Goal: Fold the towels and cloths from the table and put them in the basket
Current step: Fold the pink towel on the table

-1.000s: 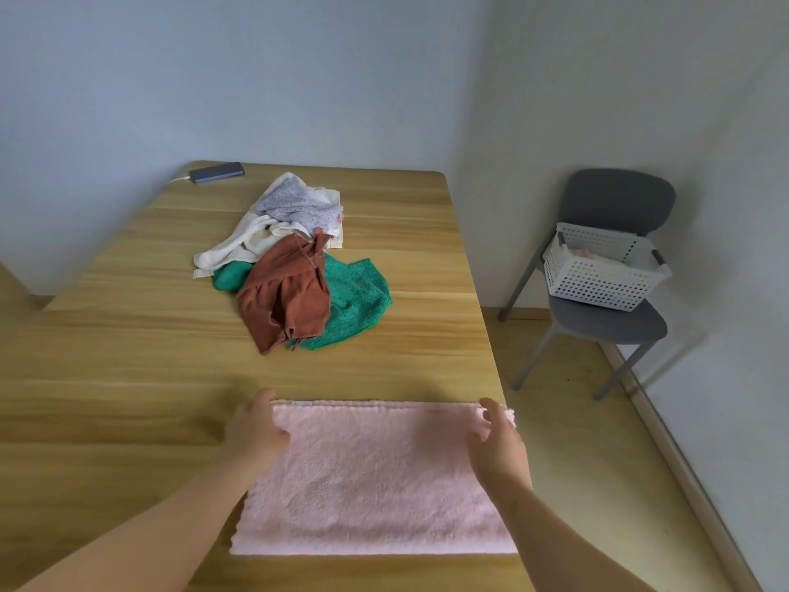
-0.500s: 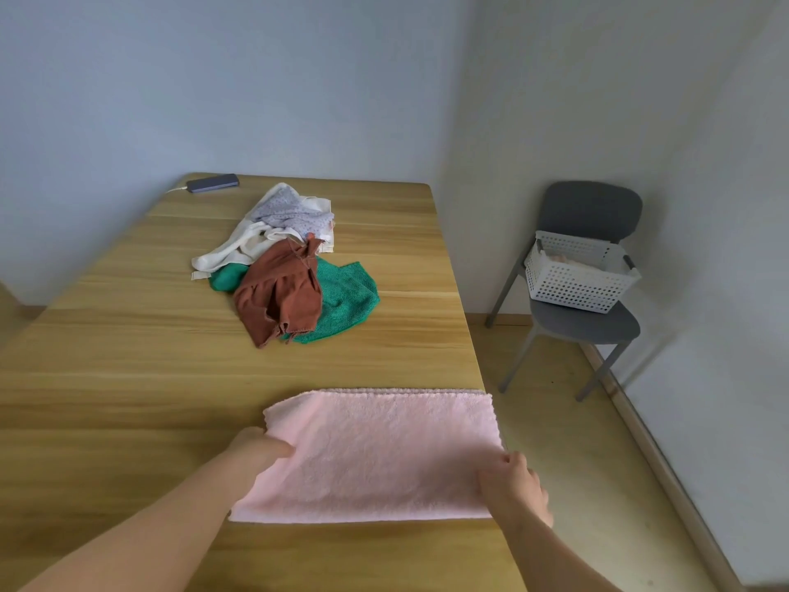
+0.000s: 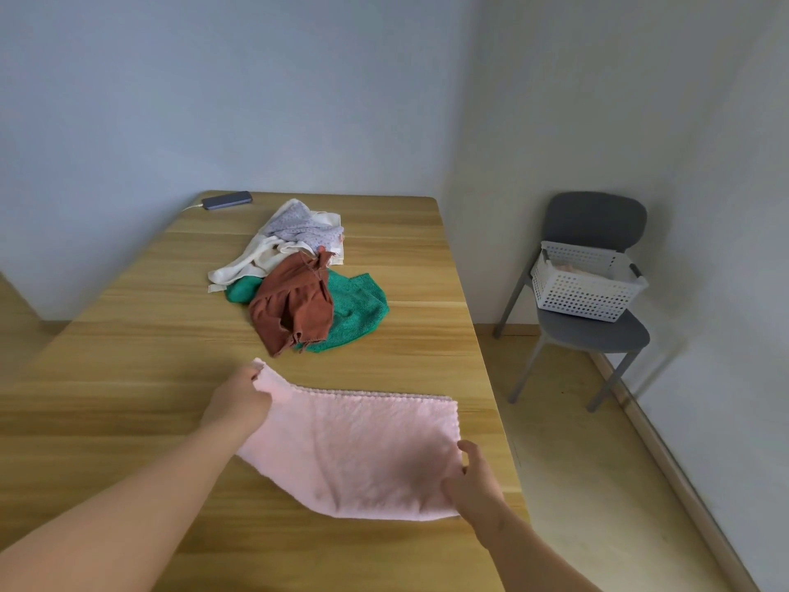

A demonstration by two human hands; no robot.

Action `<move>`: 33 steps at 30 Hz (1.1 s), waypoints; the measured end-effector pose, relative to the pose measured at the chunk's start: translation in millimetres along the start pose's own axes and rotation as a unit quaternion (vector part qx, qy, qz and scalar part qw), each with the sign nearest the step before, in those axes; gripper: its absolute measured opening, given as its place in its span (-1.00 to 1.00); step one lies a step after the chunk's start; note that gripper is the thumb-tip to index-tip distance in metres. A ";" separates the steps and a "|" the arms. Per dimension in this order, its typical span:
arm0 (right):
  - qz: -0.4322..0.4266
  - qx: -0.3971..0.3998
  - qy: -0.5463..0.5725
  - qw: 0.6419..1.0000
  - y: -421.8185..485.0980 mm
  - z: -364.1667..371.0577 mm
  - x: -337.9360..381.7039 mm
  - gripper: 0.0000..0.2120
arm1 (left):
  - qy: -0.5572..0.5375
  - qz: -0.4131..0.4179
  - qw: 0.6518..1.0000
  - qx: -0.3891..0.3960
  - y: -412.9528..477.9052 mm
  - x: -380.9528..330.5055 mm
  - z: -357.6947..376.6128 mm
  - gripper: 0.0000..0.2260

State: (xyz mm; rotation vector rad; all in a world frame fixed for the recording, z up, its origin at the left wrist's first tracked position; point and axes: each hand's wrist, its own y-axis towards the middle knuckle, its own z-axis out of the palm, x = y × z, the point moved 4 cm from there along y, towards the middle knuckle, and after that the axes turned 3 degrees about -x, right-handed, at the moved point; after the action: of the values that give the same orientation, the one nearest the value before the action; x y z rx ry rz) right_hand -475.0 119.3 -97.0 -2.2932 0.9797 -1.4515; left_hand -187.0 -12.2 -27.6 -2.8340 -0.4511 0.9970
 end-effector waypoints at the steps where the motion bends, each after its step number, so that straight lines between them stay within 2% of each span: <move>1: 0.006 -0.001 0.006 1.000 0.9 0.6 -0.1 -0.49 | -0.009 0.018 1.000 0.009 -2.5 -10.6 2.5 -0.55; 5: 0.040 -0.022 0.030 0.999 1.4 -10.2 -5.4 -0.47 | -0.027 0.107 0.988 0.108 -28.1 -65.0 29.0 -0.55; 8: 0.073 -0.037 0.060 0.995 0.8 -19.6 -13.0 -0.46 | -0.054 0.136 0.975 0.167 -50.0 -95.2 57.5 -0.58; 11: 0.086 -0.025 0.099 0.991 0.0 -24.0 -20.2 -0.47 | -0.071 0.129 0.968 0.203 -66.8 -109.9 87.5 -0.60; 14: 0.086 -0.008 0.130 0.988 -0.6 -24.7 -23.6 -0.49 | -0.146 0.062 0.921 0.357 -88.4 -109.3 118.0 -0.54; 16: 0.088 -0.001 0.122 0.989 1.8 -24.7 -26.6 -0.47 | -0.157 0.026 0.894 0.418 -99.6 -105.1 127.7 -0.61; 18: 0.084 0.008 0.124 0.989 1.3 -24.1 -26.1 -0.52 | -0.133 0.036 0.909 0.392 -96.7 -96.8 130.2 -0.76; 20: 0.069 0.005 0.113 0.991 -1.4 -24.2 -22.0 -0.68 | -0.088 0.073 0.939 0.324 -86.9 -89.6 128.0 -0.88; 22: 0.039 -0.007 0.076 0.996 0.3 -23.7 -19.4 -0.81 | -0.022 0.114 0.959 0.260 -76.8 -81.2 121.5 -0.86; 25: -0.014 -0.035 0.015 0.999 4.9 -21.9 -17.2 -0.84 | 0.078 0.155 0.969 0.174 -68.6 -66.2 108.3 -0.91; 27: -0.031 -0.017 -0.012 0.999 5.2 -17.4 -14.5 -0.89 | 0.085 0.173 0.959 0.207 -69.9 -56.2 106.6 -0.87; 30: -0.034 0.006 -0.041 0.999 7.4 -10.3 -15.2 -0.87 | 0.159 0.240 0.916 0.278 -80.7 -44.6 109.8 -0.78; 33: -0.031 -0.004 -0.057 0.998 7.9 -9.3 -16.7 -0.89 | 0.248 0.312 0.883 0.248 -84.2 -35.2 112.0 -0.62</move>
State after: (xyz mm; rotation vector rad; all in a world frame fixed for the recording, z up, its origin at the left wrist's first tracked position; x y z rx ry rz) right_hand -490.9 125.7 -108.6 -2.4019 0.8921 -1.3258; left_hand -303.6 56.8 -77.6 -2.6040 0.7069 0.3084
